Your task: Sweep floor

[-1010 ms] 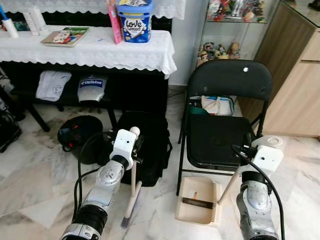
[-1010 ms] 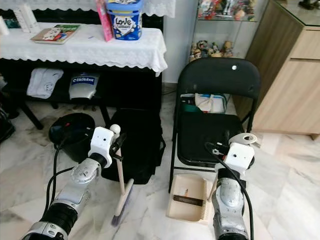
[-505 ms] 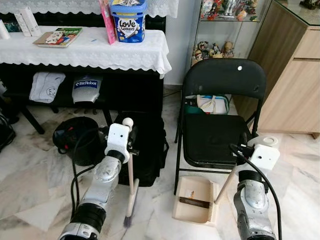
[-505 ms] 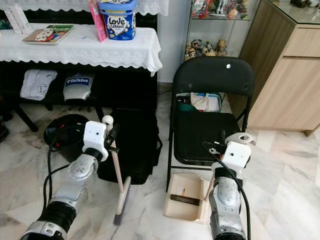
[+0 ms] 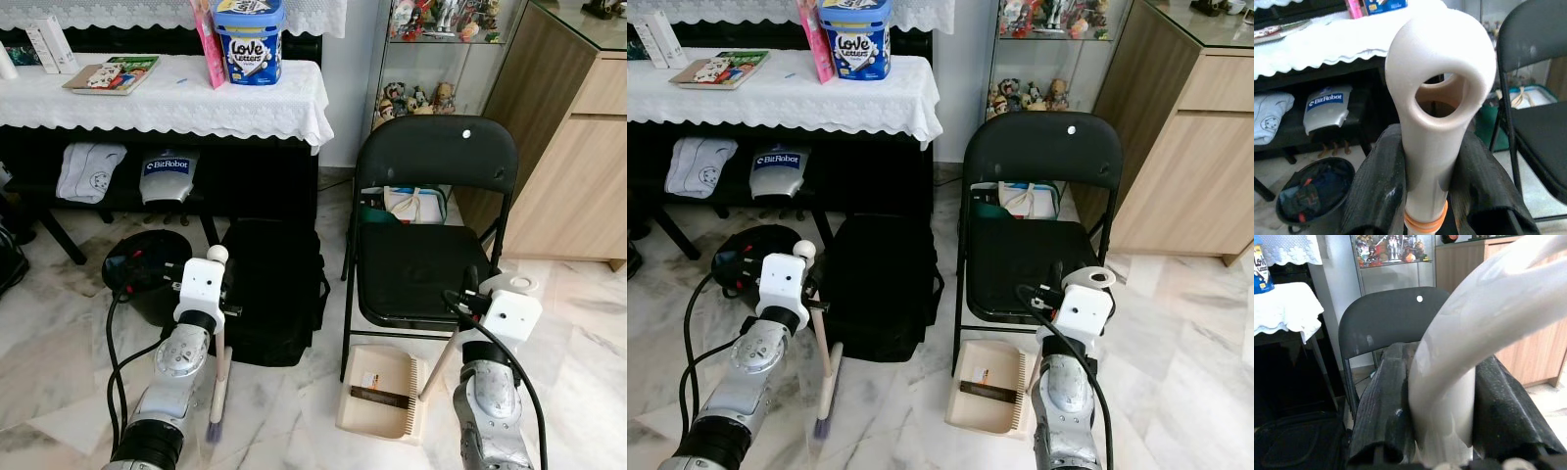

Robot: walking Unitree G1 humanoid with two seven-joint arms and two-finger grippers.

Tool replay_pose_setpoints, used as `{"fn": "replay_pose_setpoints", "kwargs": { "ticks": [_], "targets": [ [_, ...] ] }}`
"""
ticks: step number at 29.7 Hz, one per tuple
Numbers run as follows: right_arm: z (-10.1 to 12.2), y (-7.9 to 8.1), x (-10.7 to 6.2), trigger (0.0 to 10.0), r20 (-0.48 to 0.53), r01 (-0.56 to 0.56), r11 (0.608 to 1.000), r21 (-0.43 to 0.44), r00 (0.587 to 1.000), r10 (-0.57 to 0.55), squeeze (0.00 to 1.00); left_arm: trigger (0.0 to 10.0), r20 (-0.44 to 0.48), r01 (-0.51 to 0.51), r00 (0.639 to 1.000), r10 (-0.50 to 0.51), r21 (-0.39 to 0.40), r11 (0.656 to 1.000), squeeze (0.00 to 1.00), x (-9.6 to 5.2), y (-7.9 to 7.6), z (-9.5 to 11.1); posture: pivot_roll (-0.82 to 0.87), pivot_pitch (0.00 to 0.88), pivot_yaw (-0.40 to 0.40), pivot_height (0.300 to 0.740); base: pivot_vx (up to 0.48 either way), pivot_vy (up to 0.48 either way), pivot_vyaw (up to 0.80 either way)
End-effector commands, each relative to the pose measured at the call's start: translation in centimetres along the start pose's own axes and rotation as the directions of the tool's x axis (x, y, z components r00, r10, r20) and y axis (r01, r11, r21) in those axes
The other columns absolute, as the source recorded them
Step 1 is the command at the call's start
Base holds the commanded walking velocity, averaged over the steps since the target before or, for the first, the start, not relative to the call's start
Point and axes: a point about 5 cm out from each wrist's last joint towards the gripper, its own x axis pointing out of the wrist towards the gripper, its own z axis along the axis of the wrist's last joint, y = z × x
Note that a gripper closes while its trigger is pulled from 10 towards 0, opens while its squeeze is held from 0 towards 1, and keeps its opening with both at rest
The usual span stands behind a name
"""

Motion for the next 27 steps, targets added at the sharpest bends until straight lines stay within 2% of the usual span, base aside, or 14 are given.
{"fn": "replay_pose_setpoints", "kwargs": {
  "ticks": [1,4,6,11,16,27],
  "targets": [
    [1.6,2.4,0.2,10.0,0.066,-0.057,0.995,0.083,0.996,0.052,0.0,10.0,0.062,-0.014,0.998,0.015,-0.009,1.0,0.0,0.2,-0.2,1.2,-0.08,0.0,0.06,0.74,0.0,0.0,0.0],
    [1.7,2.4,0.2,10.0,0.071,-0.056,0.995,0.081,0.996,0.05,0.0,10.0,0.062,-0.008,0.998,0.009,-0.015,1.0,0.0,0.1,-0.6,1.2,-0.08,0.0,0.059,0.74,0.0,0.0,0.18],
    [2.0,2.5,0.2,10.0,0.079,-0.064,0.995,0.076,0.995,0.058,0.0,10.0,0.069,0.001,0.998,0.0,-0.022,1.0,0.0,0.1,-1.2,1.4,-0.08,0.0,0.058,0.74,0.0,0.0,0.71],
    [2.1,2.6,0.2,10.0,0.081,-0.07,0.994,0.08,0.995,0.063,0.0,10.0,0.074,0.009,0.997,-0.007,-0.022,1.0,0.0,0.2,-1.4,1.6,-0.08,0.0,0.062,0.74,0.0,0.0,0.8],
    [2.0,3.5,0.1,10.0,0.072,-0.113,0.99,0.086,0.992,0.107,0.0,10.0,0.084,0.046,0.995,-0.047,0.015,0.999,0.0,0.0,-1.9,1.8,-0.08,0.0,0.068,0.74,0.0,0.0,0.8],
    [2.4,4.6,0.2,10.0,0.083,-0.16,0.98,0.117,0.985,0.151,0.0,10.0,0.085,0.029,0.996,-0.029,0.003,1.0,0.0,0.3,-2.0,2.2,-0.07,0.0,0.076,0.74,0.0,0.0,0.8]
  ]
}}
